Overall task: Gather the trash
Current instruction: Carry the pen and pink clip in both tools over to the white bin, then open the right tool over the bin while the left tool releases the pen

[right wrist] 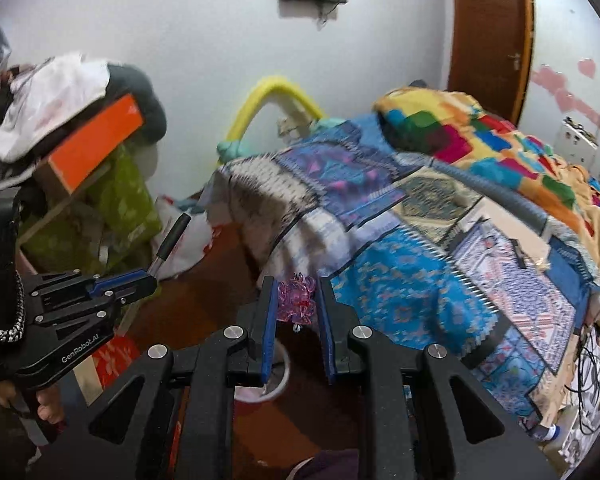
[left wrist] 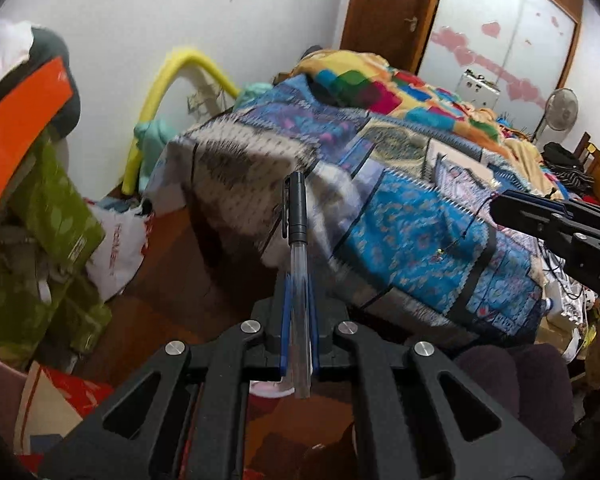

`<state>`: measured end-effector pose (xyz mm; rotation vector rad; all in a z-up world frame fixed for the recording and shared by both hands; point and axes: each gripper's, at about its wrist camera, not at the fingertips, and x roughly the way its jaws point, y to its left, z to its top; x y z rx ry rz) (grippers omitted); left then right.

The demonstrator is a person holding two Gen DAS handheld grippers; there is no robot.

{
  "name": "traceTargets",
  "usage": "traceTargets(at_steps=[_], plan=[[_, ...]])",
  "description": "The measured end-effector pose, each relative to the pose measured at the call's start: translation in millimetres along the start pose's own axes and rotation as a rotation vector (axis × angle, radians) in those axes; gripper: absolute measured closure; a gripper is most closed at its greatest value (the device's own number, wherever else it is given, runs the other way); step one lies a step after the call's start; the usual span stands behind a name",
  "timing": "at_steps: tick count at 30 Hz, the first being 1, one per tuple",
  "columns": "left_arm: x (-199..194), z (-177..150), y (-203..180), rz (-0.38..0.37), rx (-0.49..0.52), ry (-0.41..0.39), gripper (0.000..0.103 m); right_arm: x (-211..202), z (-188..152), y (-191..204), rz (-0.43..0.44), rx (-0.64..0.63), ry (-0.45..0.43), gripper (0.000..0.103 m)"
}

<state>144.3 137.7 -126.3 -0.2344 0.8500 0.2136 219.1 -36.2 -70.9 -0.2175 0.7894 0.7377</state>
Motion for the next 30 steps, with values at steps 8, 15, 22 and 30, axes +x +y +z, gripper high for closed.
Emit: traceTargets(at_steps=[8,15,22,30], plan=[[31,-29,37,0.029,-0.073,0.093,0.096,64,-11,29,0.102,-0.019,0.173,0.085],[56,-50,57,0.042,-0.132,0.174,0.096,123,-21,56,0.177,-0.046,0.329,0.085],[79,-52,62,0.037,-0.149,0.219,0.096,158,-20,70,0.267,-0.043,0.446,0.059],[103,-47,54,0.018,-0.133,0.260,0.096,154,-22,59,0.198,-0.051,0.417,0.059]])
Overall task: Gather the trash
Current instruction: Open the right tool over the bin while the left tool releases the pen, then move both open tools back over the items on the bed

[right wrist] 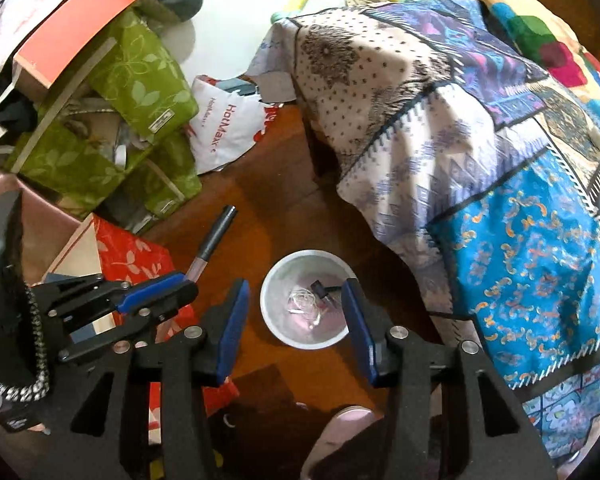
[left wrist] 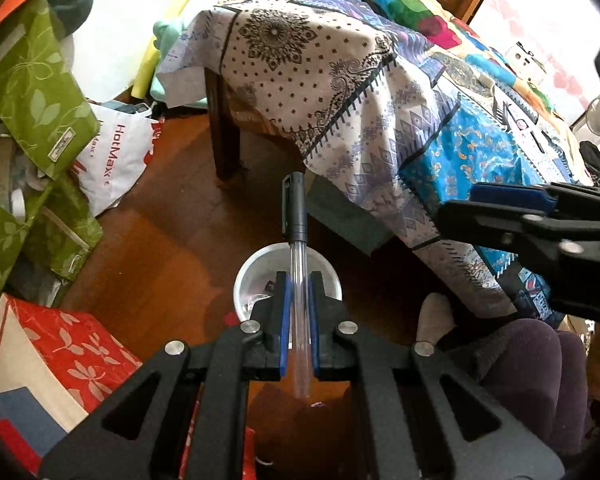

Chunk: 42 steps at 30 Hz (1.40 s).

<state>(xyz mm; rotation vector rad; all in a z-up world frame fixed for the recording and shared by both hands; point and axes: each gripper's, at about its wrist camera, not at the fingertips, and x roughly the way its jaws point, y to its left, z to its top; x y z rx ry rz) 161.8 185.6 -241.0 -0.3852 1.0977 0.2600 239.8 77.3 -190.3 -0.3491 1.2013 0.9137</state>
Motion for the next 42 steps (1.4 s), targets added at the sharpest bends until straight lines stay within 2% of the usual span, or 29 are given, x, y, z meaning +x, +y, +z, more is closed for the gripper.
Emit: traceTargets(at_steps=[3,5,13,23,32,39,42], plan=[[8,5,-4,0.021,0.003,0.013,0.090,-10,-3,-10,-0.013,0.024,-0.021,0.059],[14,7,-7,0.047,0.005,0.020,0.070,-17,-4,-16,-0.030,0.030,-0.036,0.059],[-3,3,-23,0.038,0.041,-0.005,0.069,-41,-17,-30,-0.075,0.057,-0.089,0.059],[-84,4,-60,0.048,0.112,-0.173,0.069,-93,-38,-33,-0.091,0.043,-0.198,0.059],[-149,4,-110,0.026,0.189,-0.328,0.067,-163,-61,-43,-0.122,0.057,-0.368,0.059],[-174,7,-163,-0.045,0.249,-0.397,0.065,-220,-86,-61,-0.200,0.107,-0.522,0.059],[-178,13,-184,-0.094,0.261,-0.412,0.058,-242,-96,-70,-0.237,0.124,-0.579,0.059]])
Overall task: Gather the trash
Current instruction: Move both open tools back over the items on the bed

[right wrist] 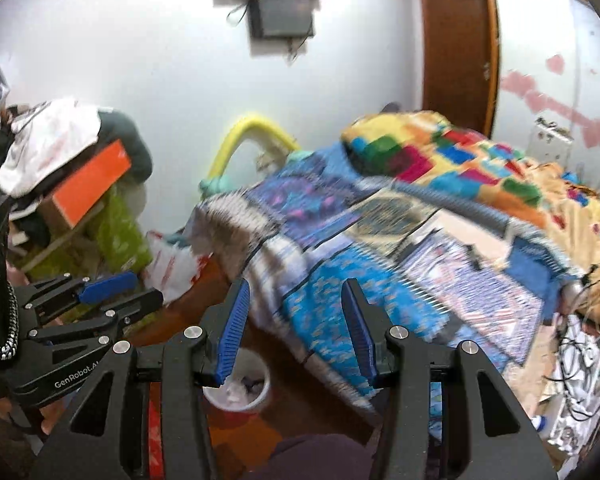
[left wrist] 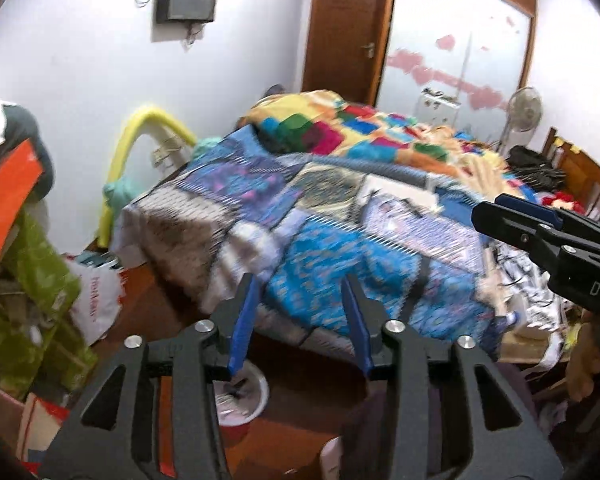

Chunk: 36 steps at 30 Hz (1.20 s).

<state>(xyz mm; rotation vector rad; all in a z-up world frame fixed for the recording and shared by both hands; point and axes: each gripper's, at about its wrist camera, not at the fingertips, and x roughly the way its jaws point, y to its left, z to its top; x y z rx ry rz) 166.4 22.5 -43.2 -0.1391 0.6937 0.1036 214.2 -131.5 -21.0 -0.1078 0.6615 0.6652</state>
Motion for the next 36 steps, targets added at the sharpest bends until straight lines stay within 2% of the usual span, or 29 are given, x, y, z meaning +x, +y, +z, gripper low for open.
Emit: traceTargets(at_steps=[7,9,11,21,26,30,36], plan=[[20,29,-51,-0.041,0.072,-0.019,0.054,-36,9,-48,-0.091,0.053,-0.095,0.059],[28,35,-64,-0.050,0.088,-0.019,0.049,-41,10,-63,-0.121,0.069,-0.108,0.059],[37,41,-75,-0.055,0.102,-0.014,0.040,-44,12,-80,-0.147,0.087,-0.112,0.059],[107,68,-121,-0.104,0.141,0.040,0.036,-31,1,-164,-0.265,0.216,-0.054,0.058],[155,69,-134,-0.144,0.120,0.105,0.036,-16,-10,-202,-0.285,0.266,-0.015,0.051],[188,67,-143,-0.158,0.130,0.131,0.036,-3,-18,-226,-0.344,0.278,-0.029,0.051],[240,75,-157,-0.174,0.132,0.152,0.036,33,-23,-267,-0.349,0.363,0.021,0.051]])
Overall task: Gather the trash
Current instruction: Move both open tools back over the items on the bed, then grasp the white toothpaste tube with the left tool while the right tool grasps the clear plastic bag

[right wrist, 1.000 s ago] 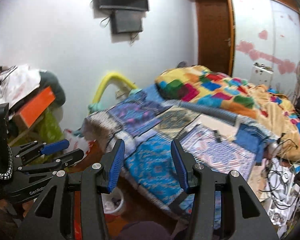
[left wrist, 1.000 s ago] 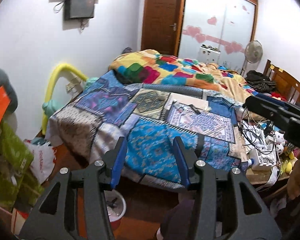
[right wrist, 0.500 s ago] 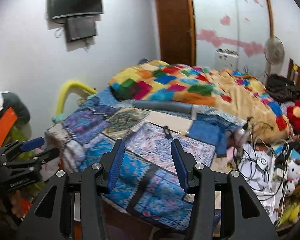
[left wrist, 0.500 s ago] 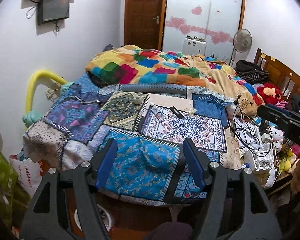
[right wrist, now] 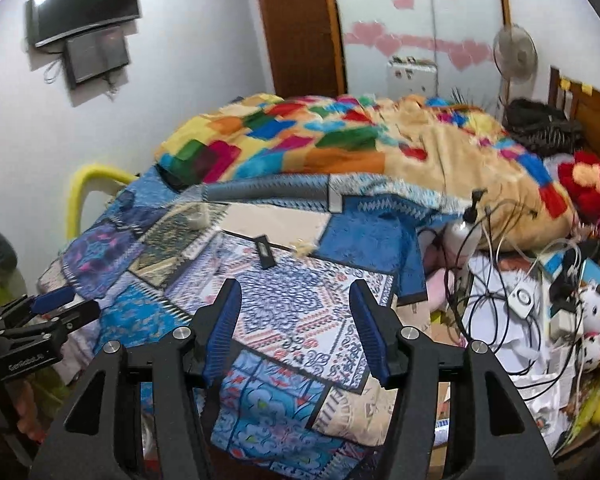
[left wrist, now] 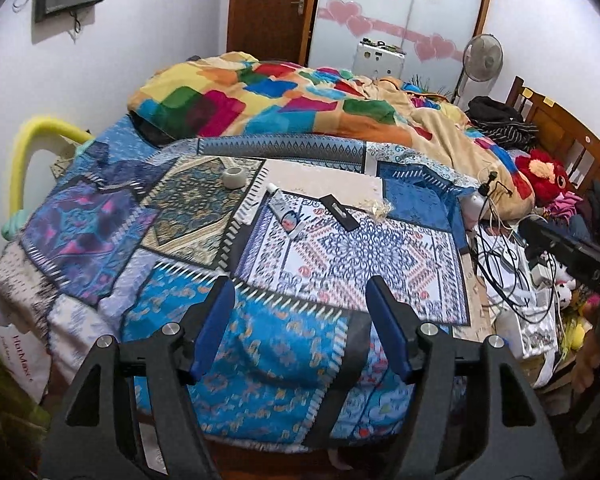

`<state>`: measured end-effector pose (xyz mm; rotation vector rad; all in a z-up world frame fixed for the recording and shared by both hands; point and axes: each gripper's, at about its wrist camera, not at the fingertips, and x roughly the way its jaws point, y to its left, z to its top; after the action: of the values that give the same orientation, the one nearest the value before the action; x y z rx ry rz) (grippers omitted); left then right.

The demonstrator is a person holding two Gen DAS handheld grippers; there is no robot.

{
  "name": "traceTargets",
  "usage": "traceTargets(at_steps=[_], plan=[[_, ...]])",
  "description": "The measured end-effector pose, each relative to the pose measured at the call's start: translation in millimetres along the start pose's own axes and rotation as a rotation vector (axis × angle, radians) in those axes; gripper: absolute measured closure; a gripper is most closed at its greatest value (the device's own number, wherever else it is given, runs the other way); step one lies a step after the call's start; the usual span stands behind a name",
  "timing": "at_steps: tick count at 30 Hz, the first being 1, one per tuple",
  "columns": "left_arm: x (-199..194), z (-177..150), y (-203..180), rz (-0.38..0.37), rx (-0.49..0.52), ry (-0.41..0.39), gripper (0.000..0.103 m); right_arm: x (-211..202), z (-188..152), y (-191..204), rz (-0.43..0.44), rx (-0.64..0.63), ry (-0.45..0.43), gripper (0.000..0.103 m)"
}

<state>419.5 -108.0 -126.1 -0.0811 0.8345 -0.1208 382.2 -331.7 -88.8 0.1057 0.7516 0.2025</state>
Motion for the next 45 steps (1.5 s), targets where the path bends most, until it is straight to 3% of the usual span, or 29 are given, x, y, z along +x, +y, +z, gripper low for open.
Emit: traceTargets(at_steps=[6,11,17,22,24,29,33,35,36,45], plan=[[63,22,0,0.009,-0.007,0.030,0.036,55,8,-20,0.001,0.060,0.076,0.051],[115,31,-3,0.016,0.001,0.063,0.036,114,14,-38,0.077,0.125,0.197,0.048],[167,40,-3,0.026,0.017,0.096,0.036,167,18,-40,0.063,0.118,0.212,0.048],[203,48,-1,0.106,0.021,0.102,0.037,201,26,-38,0.101,0.133,0.209,0.048],[212,50,1,0.113,0.013,0.099,0.042,215,27,-34,0.105,0.127,0.224,0.048],[233,53,4,0.137,0.003,0.117,0.067,228,24,-22,0.092,0.089,0.221,0.054],[232,50,2,0.130,0.016,0.088,0.077,231,22,-10,0.099,0.037,0.219,0.078],[230,48,5,0.113,0.012,0.090,0.096,229,22,-8,0.096,0.027,0.209,0.081],[227,47,7,0.092,0.004,0.099,0.100,227,22,-7,0.095,0.021,0.206,0.084],[183,42,11,0.001,-0.029,0.113,0.100,194,30,4,0.084,-0.004,0.165,0.088]])
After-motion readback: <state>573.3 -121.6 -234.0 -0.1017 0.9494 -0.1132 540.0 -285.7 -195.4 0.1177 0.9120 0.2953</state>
